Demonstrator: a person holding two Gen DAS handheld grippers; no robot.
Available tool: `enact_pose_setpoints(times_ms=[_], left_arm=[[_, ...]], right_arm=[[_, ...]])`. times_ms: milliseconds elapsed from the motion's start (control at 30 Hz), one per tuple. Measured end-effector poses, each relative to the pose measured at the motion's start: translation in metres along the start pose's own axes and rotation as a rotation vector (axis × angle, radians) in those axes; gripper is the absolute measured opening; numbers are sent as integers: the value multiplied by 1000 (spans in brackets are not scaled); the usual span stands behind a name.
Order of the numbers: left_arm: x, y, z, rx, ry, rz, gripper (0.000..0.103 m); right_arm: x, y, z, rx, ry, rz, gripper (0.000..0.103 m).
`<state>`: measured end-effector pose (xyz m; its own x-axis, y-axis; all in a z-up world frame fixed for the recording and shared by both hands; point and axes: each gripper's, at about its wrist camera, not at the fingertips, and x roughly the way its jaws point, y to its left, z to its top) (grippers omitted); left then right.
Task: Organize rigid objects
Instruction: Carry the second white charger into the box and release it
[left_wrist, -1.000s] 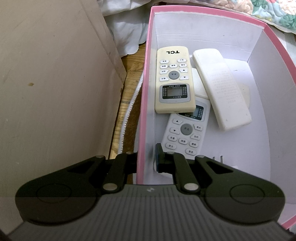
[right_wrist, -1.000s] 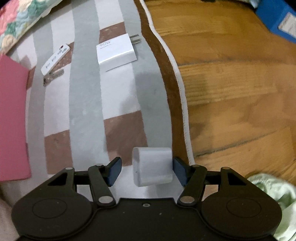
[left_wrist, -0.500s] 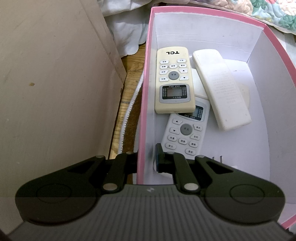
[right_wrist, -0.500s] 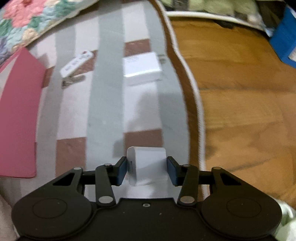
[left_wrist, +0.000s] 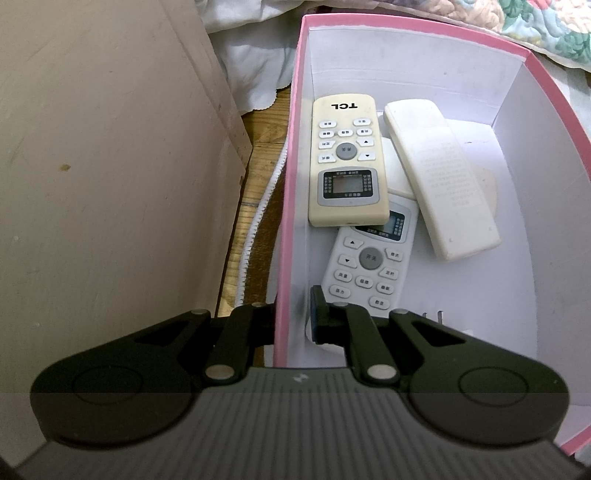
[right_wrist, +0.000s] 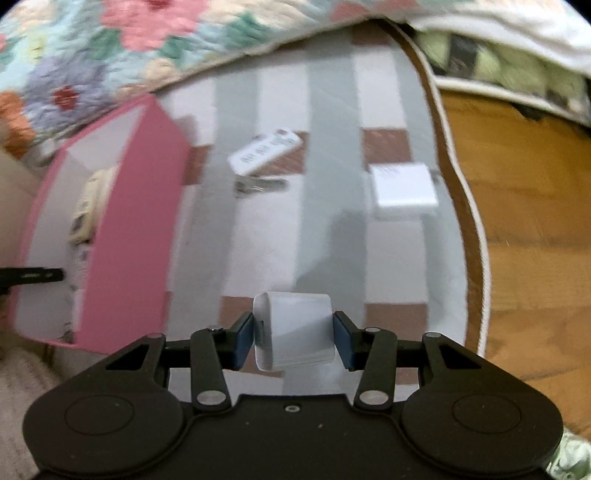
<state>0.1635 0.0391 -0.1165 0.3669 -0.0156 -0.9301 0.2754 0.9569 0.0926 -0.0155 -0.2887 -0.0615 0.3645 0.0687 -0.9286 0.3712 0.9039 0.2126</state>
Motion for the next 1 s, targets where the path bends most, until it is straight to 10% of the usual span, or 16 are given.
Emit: enact_pose_setpoints(times_ms=[600,1000], left_arm=[[-2,4,-1,-3,-6,-13,8],[-2,6,-2,-4,-8,-18,8]], right_arm=[[-37,146,34,-373,-27,317,52],[23,208,45,-544,156,305,52]])
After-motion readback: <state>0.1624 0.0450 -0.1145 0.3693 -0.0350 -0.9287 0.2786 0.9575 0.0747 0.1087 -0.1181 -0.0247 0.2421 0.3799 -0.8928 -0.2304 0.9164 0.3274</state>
